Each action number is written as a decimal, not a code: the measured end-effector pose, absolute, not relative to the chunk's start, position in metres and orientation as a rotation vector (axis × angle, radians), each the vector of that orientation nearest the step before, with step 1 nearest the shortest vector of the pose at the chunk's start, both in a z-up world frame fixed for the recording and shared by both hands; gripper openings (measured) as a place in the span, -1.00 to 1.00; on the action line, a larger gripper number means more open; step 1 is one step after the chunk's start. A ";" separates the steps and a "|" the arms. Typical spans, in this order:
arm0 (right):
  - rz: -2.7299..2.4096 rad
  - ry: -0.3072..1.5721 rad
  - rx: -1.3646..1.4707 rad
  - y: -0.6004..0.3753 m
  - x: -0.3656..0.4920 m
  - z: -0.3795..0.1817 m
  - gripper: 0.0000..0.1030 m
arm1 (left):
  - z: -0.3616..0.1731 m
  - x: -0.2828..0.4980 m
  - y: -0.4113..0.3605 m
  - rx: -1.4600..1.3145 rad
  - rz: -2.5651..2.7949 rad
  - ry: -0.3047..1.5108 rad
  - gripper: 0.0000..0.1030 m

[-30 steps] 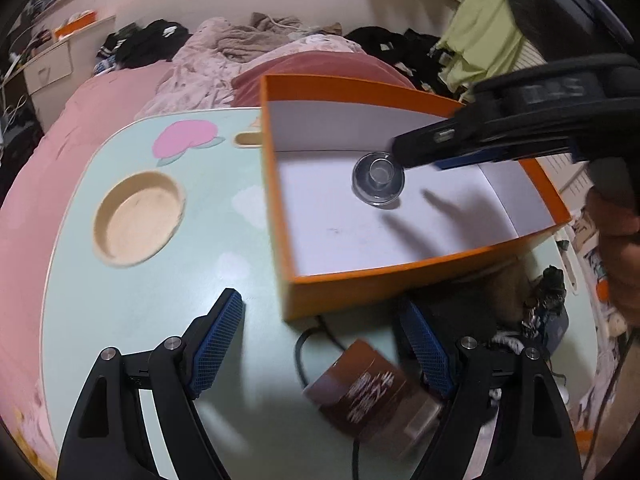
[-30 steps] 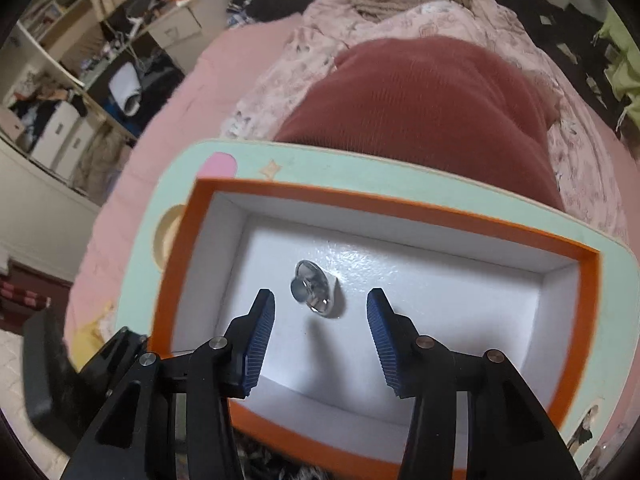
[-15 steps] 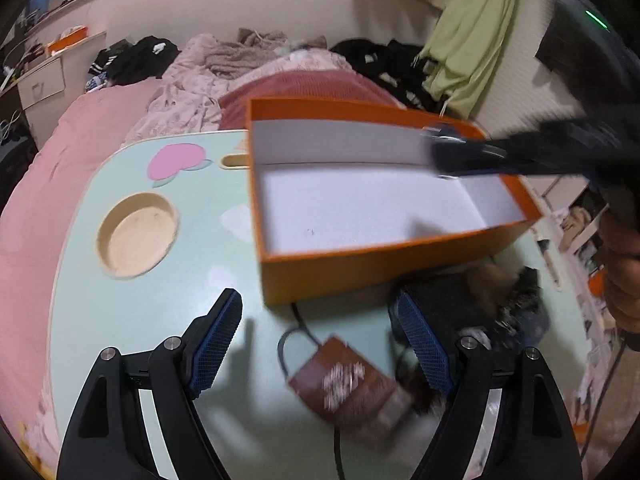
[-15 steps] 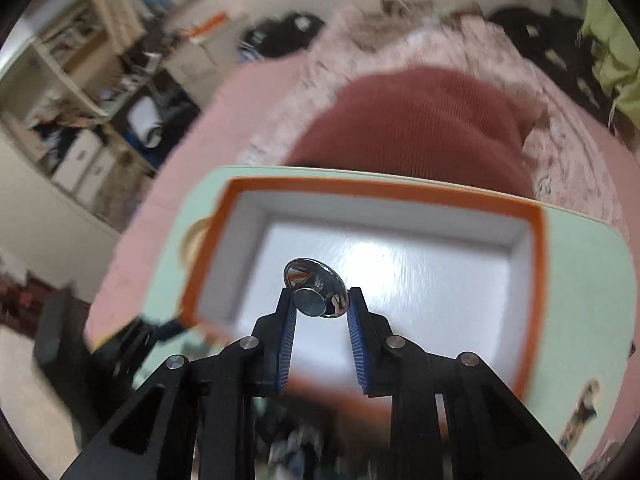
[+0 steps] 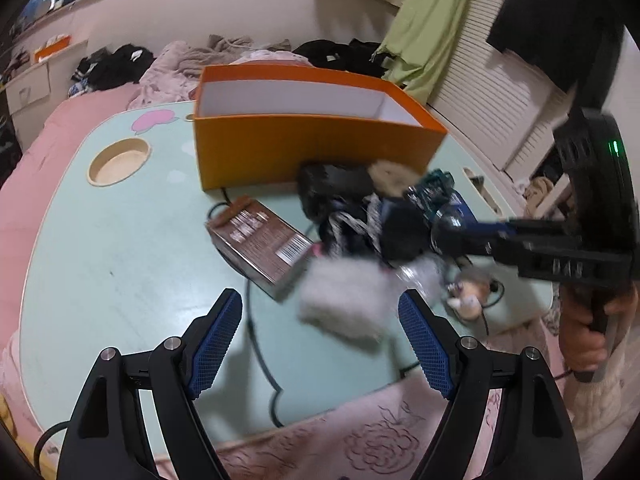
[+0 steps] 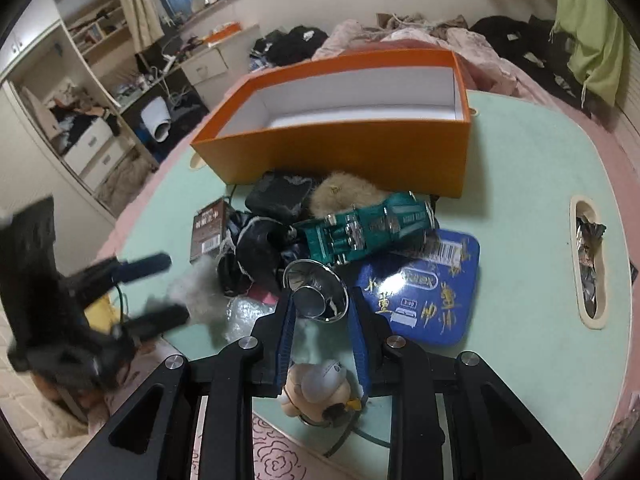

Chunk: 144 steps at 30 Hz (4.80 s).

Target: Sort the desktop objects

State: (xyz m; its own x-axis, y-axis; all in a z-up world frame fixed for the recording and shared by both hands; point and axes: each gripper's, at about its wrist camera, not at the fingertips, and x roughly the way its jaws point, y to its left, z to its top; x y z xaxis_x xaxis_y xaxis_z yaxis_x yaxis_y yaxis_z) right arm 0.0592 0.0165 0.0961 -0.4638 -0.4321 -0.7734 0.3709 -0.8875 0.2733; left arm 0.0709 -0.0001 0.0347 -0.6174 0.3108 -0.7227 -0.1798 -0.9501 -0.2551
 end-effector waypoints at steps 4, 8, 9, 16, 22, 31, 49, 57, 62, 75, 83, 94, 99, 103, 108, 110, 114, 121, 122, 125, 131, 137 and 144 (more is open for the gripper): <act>-2.437 -0.083 1.096 0.021 0.079 0.106 0.04 | 0.025 0.073 0.009 -1.234 2.616 -0.176 0.56; -2.504 -0.123 0.911 0.036 0.110 0.114 0.52 | 0.020 0.077 0.013 -1.262 2.648 -0.124 0.56; -2.531 -0.118 0.886 0.039 0.119 0.113 0.54 | 0.020 0.079 0.012 -1.259 2.652 -0.121 0.56; -2.659 0.002 0.859 0.042 0.153 0.091 0.58 | 0.009 0.081 0.022 -1.343 2.665 0.036 0.61; -2.620 0.073 1.001 0.035 0.142 0.064 0.62 | 0.000 0.076 0.015 -1.391 2.649 -0.003 1.00; -2.660 0.223 1.120 0.024 0.130 0.047 0.93 | 0.000 0.074 0.016 -1.403 2.657 0.012 1.00; -2.662 0.226 1.121 0.022 0.134 0.045 0.98 | 0.000 0.072 0.014 -1.397 2.656 0.012 1.00; -2.666 0.235 1.106 0.018 0.132 0.047 0.98 | 0.001 0.071 0.014 -1.395 2.658 0.011 1.00; -2.637 0.225 1.059 0.013 0.129 0.051 0.71 | 0.001 0.071 0.013 -1.391 2.665 0.005 1.00; -2.554 0.004 0.919 0.038 0.139 0.056 -0.30 | 0.040 0.099 0.017 -0.952 2.694 0.013 0.79; -2.563 -0.036 0.874 0.043 0.142 0.063 -0.30 | 0.017 0.068 0.043 -1.157 2.531 0.106 -0.38; -2.693 -0.184 0.767 0.070 0.092 0.135 -0.30 | 0.070 0.070 0.005 -0.975 2.607 -0.071 -0.87; -2.622 -0.243 0.758 0.061 0.051 0.167 -0.30 | 0.106 0.038 0.000 -0.902 2.611 -0.128 -0.87; -2.574 -0.232 0.891 0.040 0.000 0.163 -0.28 | 0.108 -0.016 -0.008 -0.914 2.639 -0.228 -0.82; -2.593 -0.285 0.971 0.046 -0.020 0.149 0.10 | 0.084 -0.037 -0.026 -1.049 2.657 -0.387 -0.23; -2.595 -0.331 0.915 0.058 -0.003 0.152 0.29 | 0.081 -0.019 -0.031 -0.988 2.662 -0.403 0.05; -2.647 -0.306 0.856 0.073 0.038 0.153 0.60 | 0.073 0.018 -0.030 -0.971 2.738 -0.282 0.31; -2.593 0.034 0.938 0.050 0.118 0.110 0.66 | 0.038 0.066 -0.013 -1.134 2.662 -0.122 0.31; -2.602 0.109 0.954 0.042 0.132 0.098 0.66 | 0.033 0.071 -0.009 -1.154 2.658 -0.096 0.31; -2.578 0.162 1.010 0.034 0.149 0.068 0.67 | 0.011 0.073 -0.001 -1.243 2.657 -0.016 0.31; -2.637 0.231 1.049 0.027 0.144 0.049 0.97 | 0.000 0.072 0.010 -1.280 2.665 0.067 0.80; -2.675 0.246 1.042 0.031 0.142 0.045 1.00 | -0.004 0.071 0.009 -1.307 2.662 0.057 1.00; -2.699 0.226 1.041 0.034 0.140 0.048 1.00 | -0.004 0.072 0.010 -1.305 2.663 0.051 1.00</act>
